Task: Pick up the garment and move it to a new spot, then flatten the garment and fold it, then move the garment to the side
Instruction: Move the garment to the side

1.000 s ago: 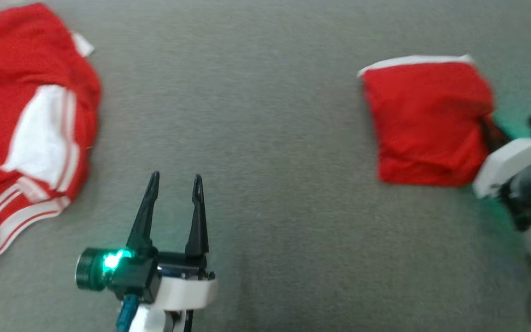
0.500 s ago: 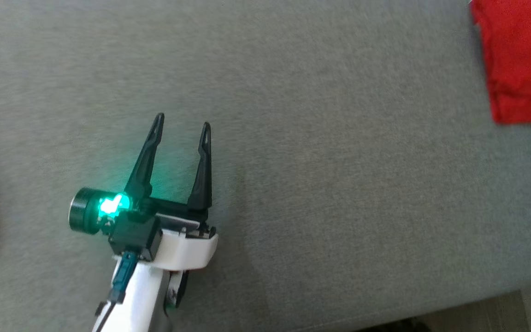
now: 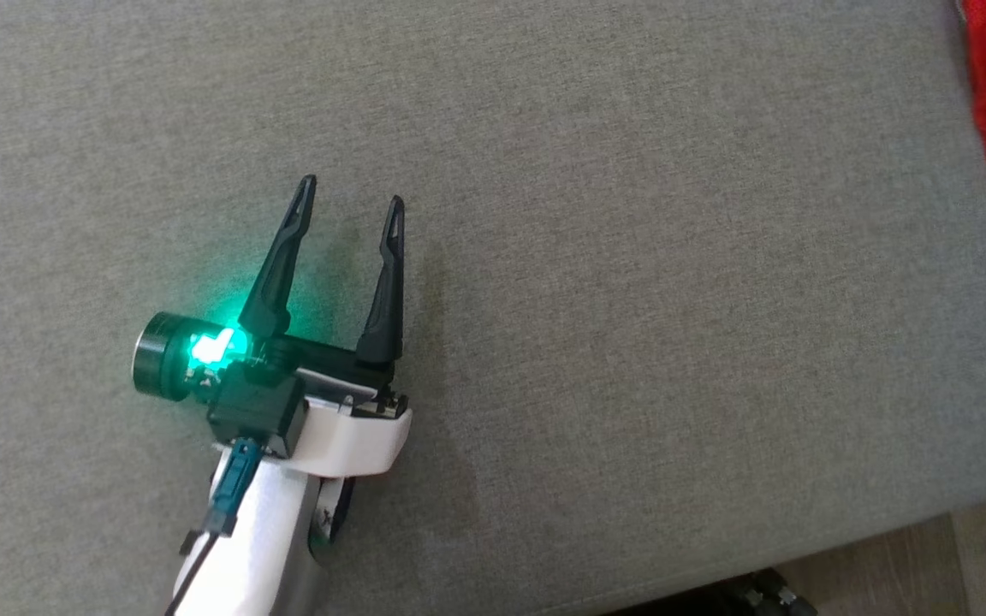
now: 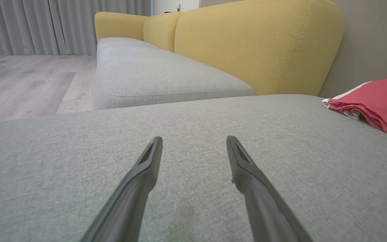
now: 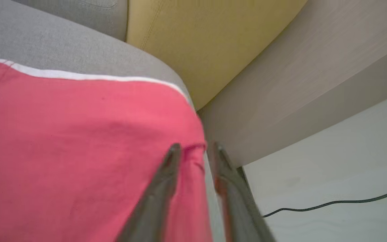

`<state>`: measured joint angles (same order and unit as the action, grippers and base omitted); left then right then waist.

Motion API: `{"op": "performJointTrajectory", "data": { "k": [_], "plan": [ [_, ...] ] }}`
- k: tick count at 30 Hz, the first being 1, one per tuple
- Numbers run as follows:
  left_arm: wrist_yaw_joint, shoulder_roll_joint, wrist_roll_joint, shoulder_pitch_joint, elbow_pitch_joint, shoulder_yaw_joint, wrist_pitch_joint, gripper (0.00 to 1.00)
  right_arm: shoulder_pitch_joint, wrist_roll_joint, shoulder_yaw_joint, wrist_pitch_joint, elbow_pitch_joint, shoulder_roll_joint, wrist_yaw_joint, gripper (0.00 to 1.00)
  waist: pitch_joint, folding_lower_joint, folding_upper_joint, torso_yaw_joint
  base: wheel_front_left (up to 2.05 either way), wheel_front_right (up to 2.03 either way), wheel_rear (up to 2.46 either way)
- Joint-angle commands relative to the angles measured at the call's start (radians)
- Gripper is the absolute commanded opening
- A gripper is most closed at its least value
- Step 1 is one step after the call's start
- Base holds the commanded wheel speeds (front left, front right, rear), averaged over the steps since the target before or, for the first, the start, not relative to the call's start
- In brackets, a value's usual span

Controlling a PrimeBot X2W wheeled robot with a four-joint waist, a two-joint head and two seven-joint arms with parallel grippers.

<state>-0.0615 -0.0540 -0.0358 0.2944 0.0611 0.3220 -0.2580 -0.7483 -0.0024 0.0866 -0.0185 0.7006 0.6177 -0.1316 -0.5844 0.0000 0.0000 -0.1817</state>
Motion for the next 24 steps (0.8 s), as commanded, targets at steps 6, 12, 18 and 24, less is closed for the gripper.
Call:
{"op": "performJointTrajectory", "data": {
  "k": [6,12,18,24],
  "plan": [
    [-0.012,-0.001,-0.014,-0.005,-0.003,-0.027,-0.004,1.0,0.083,-0.201,0.13,0.09,-0.159,-0.074,0.001,1.0,0.053,0.0,0.0,0.041,0.0,0.0,0.0],
    [-0.037,0.002,-0.043,-0.055,0.004,-0.029,-0.004,1.0,0.208,-0.131,0.088,0.154,-0.254,-0.264,0.001,1.0,0.162,0.0,0.0,0.099,0.0,0.0,0.0],
    [-0.073,0.003,-0.095,-0.131,0.021,-0.039,-0.004,1.0,0.348,0.003,-0.054,0.24,-0.271,-0.381,0.001,1.0,0.285,0.0,0.0,0.164,0.0,0.0,0.0],
    [-0.088,0.004,-0.131,-0.185,0.037,-0.056,-0.004,1.0,0.432,0.122,-0.177,0.274,-0.234,-0.469,0.001,1.0,0.371,0.0,0.0,0.205,0.0,0.0,0.0]
  ]
}}
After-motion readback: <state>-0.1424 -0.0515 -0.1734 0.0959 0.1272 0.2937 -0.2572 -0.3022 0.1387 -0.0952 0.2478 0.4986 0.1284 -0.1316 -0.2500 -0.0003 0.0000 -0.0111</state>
